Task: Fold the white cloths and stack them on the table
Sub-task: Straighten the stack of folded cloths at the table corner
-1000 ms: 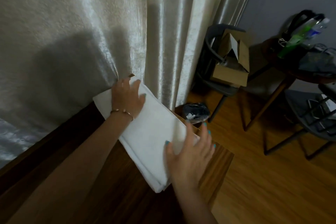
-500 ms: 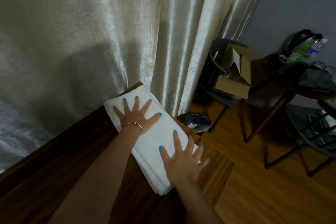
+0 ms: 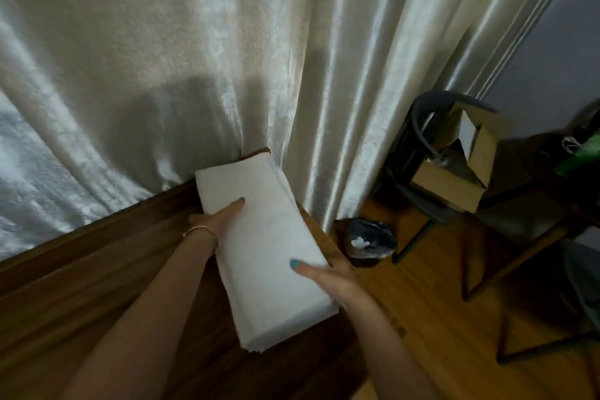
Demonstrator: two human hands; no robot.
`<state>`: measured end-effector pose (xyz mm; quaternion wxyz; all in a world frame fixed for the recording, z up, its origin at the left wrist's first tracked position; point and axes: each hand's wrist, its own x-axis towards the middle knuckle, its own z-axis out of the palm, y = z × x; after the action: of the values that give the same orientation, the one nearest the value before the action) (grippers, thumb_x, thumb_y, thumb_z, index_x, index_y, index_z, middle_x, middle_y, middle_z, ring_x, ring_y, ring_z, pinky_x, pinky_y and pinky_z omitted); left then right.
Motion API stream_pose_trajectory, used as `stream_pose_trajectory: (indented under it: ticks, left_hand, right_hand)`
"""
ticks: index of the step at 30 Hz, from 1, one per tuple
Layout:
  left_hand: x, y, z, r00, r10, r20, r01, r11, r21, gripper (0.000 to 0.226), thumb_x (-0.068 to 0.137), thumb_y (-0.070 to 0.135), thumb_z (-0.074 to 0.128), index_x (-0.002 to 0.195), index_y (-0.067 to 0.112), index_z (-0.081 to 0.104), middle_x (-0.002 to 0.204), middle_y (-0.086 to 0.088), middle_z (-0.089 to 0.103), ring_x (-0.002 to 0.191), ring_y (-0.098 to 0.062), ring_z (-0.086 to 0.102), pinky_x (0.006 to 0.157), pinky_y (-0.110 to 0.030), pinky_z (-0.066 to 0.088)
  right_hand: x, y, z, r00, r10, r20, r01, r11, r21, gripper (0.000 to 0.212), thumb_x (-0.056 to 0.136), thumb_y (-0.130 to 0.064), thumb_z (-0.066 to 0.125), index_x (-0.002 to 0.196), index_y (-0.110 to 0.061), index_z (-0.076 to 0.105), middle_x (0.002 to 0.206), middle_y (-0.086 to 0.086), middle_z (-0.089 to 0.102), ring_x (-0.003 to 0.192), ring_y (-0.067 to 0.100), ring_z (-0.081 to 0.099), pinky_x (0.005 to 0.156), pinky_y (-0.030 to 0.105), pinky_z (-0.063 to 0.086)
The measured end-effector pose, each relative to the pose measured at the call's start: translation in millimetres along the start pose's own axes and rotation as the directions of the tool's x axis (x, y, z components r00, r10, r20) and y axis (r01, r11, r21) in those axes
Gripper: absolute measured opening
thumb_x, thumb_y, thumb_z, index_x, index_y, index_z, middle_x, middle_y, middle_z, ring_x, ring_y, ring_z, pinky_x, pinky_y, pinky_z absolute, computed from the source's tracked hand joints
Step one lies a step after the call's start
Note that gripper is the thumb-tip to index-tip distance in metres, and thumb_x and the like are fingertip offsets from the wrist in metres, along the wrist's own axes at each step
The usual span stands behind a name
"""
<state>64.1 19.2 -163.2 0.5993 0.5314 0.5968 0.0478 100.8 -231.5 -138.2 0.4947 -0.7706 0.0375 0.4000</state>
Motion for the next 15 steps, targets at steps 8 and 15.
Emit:
stream_pose_trajectory:
  ticks: [8,15]
  left_hand:
    - [5.6,-3.5,4.4,0.982,0.165,0.089,-0.132,0.947,-0.292,0.082,0.054,0.063,0.080,0.117,0.013,0.061,0.107,-0.009,0.067,0.098,-0.030,0.065,0.087,-0.042,0.051]
    - [-7.1,26.3,1.2,0.990,0.135,0.036,-0.123,0.967,-0.224,0.053,0.087,0.043,0.061,0.123,0.005,0.057,0.118,-0.015,0.062,0.086,-0.026,0.061,0.087,-0.038,0.047]
  right_hand:
    - [19.0,-6.6,-26.8,0.966,-0.164,0.200,0.159,0.986,0.041,0.046,0.088,-0.047,0.064,0.129,-0.030,0.050,0.113,-0.017,0.054,0.096,0.003,0.056,0.065,0.007,0.044]
    - [71.7,-54.0,-17.4,0.971,-0.232,0.054,0.236,0.968,-0.087,0.030,0.097,-0.032,0.047,0.109,-0.015,0.069,0.111,0.007,0.067,0.102,0.022,0.059,0.086,0.028,0.046]
